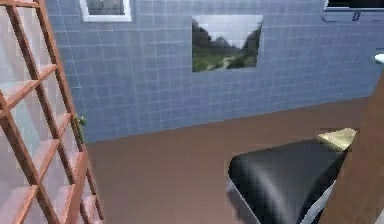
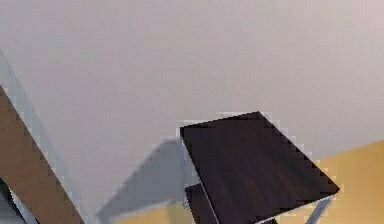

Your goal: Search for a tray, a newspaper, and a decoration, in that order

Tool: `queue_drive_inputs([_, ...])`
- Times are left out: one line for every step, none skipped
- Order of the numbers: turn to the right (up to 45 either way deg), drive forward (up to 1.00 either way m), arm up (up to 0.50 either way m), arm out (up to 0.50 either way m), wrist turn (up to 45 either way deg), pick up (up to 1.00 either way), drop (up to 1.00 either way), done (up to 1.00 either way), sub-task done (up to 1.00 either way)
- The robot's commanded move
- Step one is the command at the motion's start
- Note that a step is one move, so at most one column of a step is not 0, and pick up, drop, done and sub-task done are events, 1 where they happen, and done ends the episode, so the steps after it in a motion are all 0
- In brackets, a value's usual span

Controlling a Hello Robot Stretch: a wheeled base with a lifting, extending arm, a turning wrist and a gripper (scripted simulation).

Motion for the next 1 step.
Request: queue_drive_inputs([0.0,1.00,0.00,0.00,0.0,0.00,0.00,0.00,0.00])
